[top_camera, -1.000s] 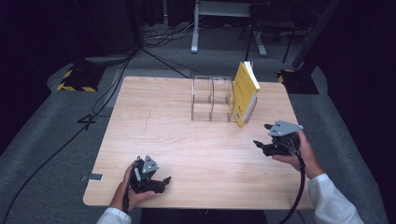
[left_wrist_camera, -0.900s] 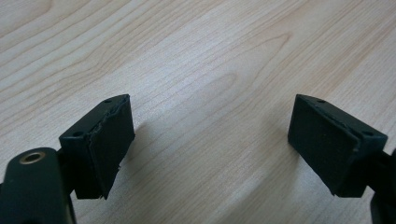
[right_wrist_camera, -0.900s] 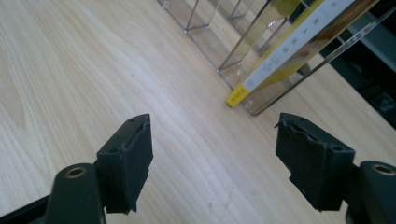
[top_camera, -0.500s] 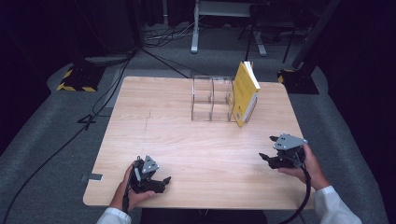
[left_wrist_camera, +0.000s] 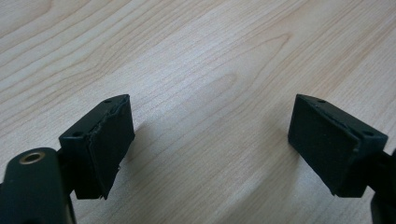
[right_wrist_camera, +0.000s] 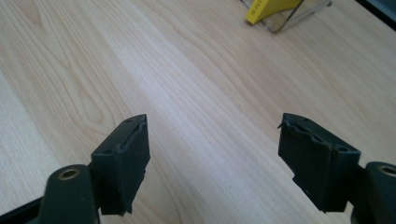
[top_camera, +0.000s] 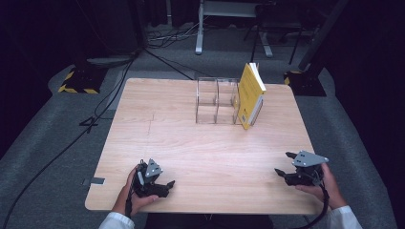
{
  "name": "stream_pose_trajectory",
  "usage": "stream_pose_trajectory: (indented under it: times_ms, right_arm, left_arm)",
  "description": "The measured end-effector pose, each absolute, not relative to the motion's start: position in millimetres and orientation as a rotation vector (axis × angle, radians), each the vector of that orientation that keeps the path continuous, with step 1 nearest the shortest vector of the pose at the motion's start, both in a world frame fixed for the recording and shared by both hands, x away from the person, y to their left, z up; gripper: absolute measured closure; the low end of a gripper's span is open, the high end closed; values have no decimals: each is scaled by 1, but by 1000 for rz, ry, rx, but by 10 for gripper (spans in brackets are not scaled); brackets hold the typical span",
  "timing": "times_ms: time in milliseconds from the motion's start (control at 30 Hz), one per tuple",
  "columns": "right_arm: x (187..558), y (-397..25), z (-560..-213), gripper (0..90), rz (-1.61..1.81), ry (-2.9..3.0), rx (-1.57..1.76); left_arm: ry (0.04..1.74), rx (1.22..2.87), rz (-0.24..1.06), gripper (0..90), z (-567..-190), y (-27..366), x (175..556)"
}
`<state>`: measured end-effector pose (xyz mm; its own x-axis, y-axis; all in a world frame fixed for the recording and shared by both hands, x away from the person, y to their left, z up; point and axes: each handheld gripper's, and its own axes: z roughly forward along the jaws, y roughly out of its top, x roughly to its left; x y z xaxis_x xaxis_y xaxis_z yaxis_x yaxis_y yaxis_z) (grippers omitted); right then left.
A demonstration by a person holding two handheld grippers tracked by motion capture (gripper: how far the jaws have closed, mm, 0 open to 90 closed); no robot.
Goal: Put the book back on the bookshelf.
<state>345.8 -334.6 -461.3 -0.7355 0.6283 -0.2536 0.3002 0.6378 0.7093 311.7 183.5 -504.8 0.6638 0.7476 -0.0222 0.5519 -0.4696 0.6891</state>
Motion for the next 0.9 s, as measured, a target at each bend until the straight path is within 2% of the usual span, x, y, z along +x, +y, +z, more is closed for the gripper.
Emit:
stream_pose_trajectory:
  times_ms: [500,900]
  right_arm:
    - [329,-387,-500,235,1000,2321,1027]
    - [325,-400,-504,202,1023,2310,1150]
  left_arm:
    - [998,2200,373,150,-505,184,312]
    - [999,2195,379,151,-505,184,311]
